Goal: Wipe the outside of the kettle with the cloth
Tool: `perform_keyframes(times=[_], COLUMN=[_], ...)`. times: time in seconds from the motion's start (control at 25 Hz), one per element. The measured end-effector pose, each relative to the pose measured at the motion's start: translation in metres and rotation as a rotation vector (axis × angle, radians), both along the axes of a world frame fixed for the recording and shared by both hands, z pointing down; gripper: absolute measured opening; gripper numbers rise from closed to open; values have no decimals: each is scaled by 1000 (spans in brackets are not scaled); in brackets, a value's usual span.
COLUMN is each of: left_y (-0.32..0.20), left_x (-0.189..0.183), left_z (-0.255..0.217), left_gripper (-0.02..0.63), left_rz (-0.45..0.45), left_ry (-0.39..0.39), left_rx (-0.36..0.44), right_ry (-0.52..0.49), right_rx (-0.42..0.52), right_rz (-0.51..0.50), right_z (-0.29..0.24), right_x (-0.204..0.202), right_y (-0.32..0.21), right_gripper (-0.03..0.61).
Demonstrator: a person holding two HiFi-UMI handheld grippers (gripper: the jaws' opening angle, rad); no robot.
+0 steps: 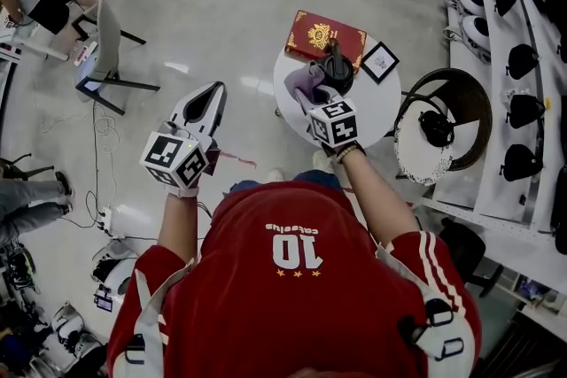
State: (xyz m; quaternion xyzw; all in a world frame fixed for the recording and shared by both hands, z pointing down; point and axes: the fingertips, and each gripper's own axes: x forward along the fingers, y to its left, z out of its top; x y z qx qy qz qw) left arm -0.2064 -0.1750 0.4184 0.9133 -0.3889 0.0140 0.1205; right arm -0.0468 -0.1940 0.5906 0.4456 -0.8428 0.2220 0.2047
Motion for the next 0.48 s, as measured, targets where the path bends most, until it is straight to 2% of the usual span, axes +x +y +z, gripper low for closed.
perform_keyframes(times=[0.24, 0.48], left_y=[2, 0], left_x=[23, 56], left_z=[-2, -7], left_gripper=[8, 8], left_rz=[28, 57], left_ry=[3, 14], left_rx=[3, 13], right_ry=[-10, -17], right_rx=[71, 138], right_rz=[-4, 22], right_z=[-37, -73], right_x=[17, 53], right_y=[5, 4], right_gripper=[58, 58])
